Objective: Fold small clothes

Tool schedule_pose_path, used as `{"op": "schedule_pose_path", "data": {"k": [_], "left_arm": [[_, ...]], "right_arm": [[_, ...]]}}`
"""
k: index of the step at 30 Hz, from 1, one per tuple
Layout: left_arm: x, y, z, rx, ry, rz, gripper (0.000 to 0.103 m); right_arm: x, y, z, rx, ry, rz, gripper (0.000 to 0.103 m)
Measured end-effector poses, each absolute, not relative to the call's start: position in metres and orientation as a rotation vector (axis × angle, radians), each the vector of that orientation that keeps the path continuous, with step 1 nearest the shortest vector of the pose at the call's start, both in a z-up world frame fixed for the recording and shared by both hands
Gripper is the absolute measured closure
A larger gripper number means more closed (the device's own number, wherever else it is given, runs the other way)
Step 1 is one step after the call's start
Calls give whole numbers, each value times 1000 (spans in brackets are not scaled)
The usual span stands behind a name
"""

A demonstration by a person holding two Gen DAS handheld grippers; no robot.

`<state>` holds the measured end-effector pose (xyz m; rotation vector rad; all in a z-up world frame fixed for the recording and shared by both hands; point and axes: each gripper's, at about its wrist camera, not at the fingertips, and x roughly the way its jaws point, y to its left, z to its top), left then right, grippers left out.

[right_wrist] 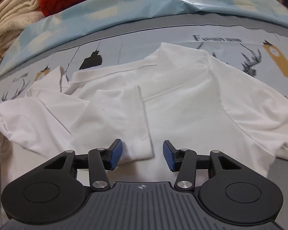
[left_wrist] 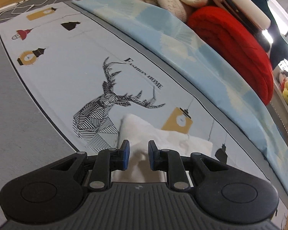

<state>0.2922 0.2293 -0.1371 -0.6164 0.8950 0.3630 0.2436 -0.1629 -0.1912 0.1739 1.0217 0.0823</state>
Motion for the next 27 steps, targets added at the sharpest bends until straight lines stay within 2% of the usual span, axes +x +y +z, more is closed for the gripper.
{"op": "schedule_pose_path", "data": {"k": [1,2,7,13,15,18,20,25,27], "left_arm": [[294,230,-139,-621,898,368,82],[294,233,-139,-626,900,371,82],[297,237,-142,-628,910,359,82],[296,230,-150,-614,950,306,80],[297,221,-156,-592,981,267,75],[297,202,-167,-545,1034,191,75],[297,191,-172,-531,1060,145,75],[296,172,-194,-475,1192,107,73],[292,173,-206,-439,1252,143,79]], "right_arm": [[244,-160,-192,155,1010,98,68],[244,-154,-191,127,996,117,84],[238,-159,-167,147,903,126,99],[205,-202,-88,110,512,8,100],[206,-222,-91,81,555,-80,100],[220,-268,-129,164,760,-217,99],[225,-290,-147,265,832,-225,99],[230,-290,-145,276,822,-171,99],[234,-291,-149,260,854,-202,99]]}}
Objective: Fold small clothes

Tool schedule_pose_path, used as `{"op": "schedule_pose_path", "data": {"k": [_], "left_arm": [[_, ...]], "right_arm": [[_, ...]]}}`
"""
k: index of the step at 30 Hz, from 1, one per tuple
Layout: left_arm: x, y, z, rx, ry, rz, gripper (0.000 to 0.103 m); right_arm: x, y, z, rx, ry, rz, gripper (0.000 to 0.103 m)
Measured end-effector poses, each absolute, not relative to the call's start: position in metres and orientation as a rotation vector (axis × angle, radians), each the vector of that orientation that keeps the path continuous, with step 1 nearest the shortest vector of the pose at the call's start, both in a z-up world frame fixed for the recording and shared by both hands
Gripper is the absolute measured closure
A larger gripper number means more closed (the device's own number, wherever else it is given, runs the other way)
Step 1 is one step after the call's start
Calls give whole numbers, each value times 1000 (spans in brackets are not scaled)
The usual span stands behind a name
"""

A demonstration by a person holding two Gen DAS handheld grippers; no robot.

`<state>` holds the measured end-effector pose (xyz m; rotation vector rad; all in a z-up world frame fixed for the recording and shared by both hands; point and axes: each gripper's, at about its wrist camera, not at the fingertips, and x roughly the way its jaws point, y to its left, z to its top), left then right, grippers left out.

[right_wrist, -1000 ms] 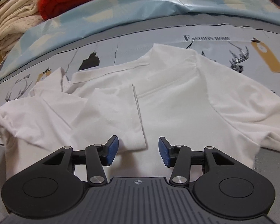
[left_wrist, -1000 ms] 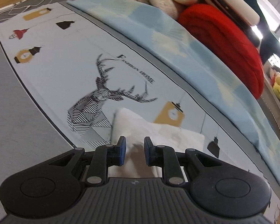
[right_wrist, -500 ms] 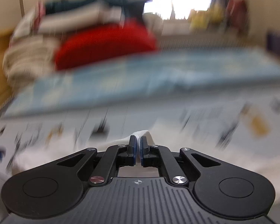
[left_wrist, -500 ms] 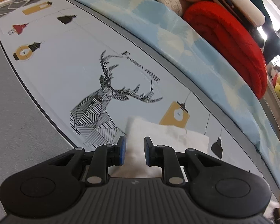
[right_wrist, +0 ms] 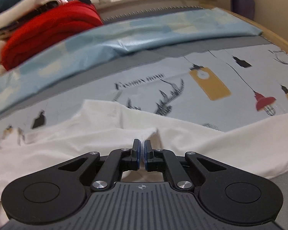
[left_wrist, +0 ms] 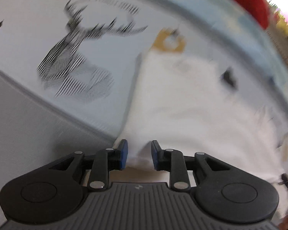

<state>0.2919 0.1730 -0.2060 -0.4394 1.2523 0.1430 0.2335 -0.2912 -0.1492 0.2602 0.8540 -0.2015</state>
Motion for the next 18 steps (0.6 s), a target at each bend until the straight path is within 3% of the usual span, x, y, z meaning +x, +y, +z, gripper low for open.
{"op": "schedule_pose_path", "data": {"k": [1,3,8,11,13,14,18], "left_arm": [[290,175,-208,-445,1260,154,85],[289,176,-202,-428,1247,179,86],[288,169,-187,-420,1179,211,78],[290,164,-185,-475,1181,188,77],[291,159,-182,-473,1174,178,74],[295,158,-179,-474,1171,171,72],[296,145,-168,-458,1151,133,70]], "right_arm": [[236,-295,-154,253,885,-230,98],[237,-296,-159,216,933,-340,95],[228,-302,-142,325,787,-251,91],[235,-303,-162,446,921,-89,82],[238,-306,-182,398,1054,-172,85],[234,-312,-184,411,1046,-186,89],[224,-328,-156,382,932,-256,77]]}}
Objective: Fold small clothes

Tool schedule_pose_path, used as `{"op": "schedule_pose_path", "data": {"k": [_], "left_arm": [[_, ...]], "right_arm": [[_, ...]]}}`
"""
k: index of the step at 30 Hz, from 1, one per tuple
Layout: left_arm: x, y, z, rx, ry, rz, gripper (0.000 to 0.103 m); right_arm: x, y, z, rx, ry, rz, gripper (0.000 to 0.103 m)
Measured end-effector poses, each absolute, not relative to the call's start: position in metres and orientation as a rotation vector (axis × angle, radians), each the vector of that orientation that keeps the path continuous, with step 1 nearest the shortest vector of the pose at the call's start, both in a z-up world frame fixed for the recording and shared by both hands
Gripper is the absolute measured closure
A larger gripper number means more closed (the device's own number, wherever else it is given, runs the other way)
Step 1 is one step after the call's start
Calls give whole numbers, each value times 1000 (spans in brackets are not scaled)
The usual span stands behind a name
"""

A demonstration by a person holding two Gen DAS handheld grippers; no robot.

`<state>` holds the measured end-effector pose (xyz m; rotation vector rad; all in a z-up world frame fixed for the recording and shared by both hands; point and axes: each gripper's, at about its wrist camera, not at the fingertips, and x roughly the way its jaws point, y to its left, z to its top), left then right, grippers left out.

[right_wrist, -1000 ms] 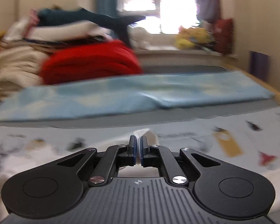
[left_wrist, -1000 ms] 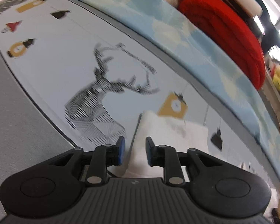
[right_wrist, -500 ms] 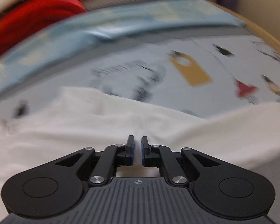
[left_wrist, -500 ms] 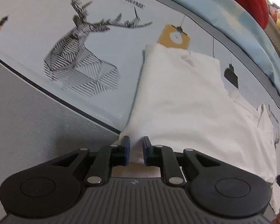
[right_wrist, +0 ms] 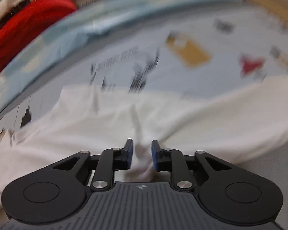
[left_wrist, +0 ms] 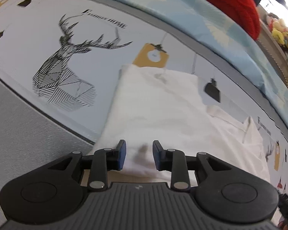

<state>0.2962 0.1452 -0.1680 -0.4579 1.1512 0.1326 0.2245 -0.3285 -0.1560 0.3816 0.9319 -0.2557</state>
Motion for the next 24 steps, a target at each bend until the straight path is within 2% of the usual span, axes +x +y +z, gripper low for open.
{"op": "schedule_pose_path", "data": {"k": [3,8,12,17,24], "left_arm": [[295,134,-163,-441,1139,110,66],[292,119,-159,-416,1134,81,63],[290,109,-160,-389,1136,73,63],[289,103,-161,-359,1135,78,63],[290,105,-159,-361,1117,105,63]], "right_arm": [[213,-353,-143,391,867,-319,69],[175,-421,-144,455,832,-481,68],[139,-484,-155,541,846,-667,61],[103,-551,-177,737,844,-854,58],[86,-591,-193,938,729,-870,58]]}}
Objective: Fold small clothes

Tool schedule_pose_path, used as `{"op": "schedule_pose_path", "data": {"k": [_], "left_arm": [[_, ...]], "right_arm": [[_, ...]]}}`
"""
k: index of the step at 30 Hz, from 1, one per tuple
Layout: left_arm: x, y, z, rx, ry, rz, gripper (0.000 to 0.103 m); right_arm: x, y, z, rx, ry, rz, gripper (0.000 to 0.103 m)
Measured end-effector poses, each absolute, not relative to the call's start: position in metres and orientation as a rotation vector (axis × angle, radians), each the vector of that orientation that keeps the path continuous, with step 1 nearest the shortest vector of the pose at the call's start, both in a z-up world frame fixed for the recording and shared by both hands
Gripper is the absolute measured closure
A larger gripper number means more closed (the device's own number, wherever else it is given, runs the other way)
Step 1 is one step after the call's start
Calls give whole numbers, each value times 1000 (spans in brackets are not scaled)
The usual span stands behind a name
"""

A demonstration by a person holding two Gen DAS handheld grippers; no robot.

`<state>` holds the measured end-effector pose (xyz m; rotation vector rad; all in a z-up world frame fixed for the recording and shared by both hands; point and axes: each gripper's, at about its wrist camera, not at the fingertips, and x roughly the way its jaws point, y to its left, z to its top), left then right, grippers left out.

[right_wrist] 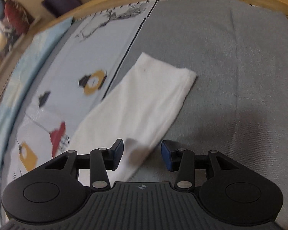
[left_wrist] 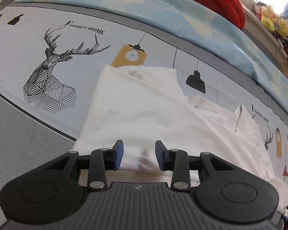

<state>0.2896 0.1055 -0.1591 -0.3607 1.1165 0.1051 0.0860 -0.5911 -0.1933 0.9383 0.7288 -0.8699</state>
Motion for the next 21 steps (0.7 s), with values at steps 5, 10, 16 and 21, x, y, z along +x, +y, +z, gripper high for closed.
{"op": "schedule_pose_path", "data": {"k": [5,10,16,21], "left_arm": [[289,107,-156,-364,1112,91,63],[287,114,-152,-373,1106,91,63],[284,131,-146,-421,1098,95,63],[283,148,-141,-465,1086,105,63]], "right_arm": [[91,-590,-196,903,711,-875,98],[100,-581,-172,840,631,-915,98],[145,-504,-108,582,521,-794,98],[188,-364,-69,375,457,-435,98]]}}
